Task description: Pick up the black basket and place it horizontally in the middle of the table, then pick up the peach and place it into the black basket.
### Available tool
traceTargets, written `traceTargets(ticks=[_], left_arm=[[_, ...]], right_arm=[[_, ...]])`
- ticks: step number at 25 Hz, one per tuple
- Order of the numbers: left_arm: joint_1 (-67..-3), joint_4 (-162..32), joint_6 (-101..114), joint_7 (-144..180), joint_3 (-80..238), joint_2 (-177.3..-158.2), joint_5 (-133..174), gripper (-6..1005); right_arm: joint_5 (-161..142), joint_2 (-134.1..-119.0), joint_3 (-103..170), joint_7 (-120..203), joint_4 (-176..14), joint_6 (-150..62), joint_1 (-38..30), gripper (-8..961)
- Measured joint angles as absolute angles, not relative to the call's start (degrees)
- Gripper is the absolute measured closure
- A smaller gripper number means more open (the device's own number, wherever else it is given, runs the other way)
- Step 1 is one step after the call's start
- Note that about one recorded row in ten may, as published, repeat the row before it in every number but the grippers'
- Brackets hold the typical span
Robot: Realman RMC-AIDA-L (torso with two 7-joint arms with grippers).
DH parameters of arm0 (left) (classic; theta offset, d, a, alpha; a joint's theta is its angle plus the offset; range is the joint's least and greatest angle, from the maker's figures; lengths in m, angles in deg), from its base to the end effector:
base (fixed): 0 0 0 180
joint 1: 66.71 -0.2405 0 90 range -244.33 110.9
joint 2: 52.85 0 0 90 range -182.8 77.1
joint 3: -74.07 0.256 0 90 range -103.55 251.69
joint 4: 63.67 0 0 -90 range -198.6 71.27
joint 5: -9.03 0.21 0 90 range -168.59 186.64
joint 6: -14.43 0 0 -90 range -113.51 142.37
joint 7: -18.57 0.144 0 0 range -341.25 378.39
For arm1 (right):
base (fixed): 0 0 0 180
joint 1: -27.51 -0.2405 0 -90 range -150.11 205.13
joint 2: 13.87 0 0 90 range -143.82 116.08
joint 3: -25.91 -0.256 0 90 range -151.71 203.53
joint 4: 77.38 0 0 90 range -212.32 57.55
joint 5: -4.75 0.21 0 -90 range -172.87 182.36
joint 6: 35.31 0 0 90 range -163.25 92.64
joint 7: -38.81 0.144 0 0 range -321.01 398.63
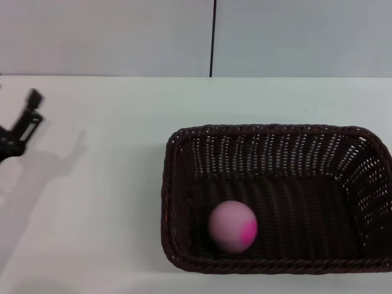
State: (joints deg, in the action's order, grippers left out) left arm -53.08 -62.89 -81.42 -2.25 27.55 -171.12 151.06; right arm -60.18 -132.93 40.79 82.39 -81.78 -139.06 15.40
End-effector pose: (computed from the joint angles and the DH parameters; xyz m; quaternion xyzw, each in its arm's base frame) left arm -0.3437 0.2320 0.0138 -0.6961 -0.1742 -0.4089 0.5637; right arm 0.3530 0.2200 0.0661 -0.5618 0.2286 0.5505 0.5736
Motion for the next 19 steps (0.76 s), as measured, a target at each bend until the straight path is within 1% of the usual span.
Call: traceTargets(ticks=[4, 10, 19], left_arm=[[-53.55, -62.92, -81.30, -1.34, 26.62, -171.10, 151.05, 184], [-54.37, -62.39, -81.49, -0.72, 25.49, -171.16, 151.07, 184], [-54.23, -61.99, -79.97, 1.02, 21.50, -171.42, 150.63, 184]], right_arm=[[-60.18, -132.94, 40.30, 78.56, -79.69, -137.76, 14.69, 326], [-60.18, -132.95, 40.11, 76.57, -79.06, -135.95, 10.82, 326], [-60.18, -132.91, 39.09, 75.80, -79.51, -130.35, 7.45, 326]])
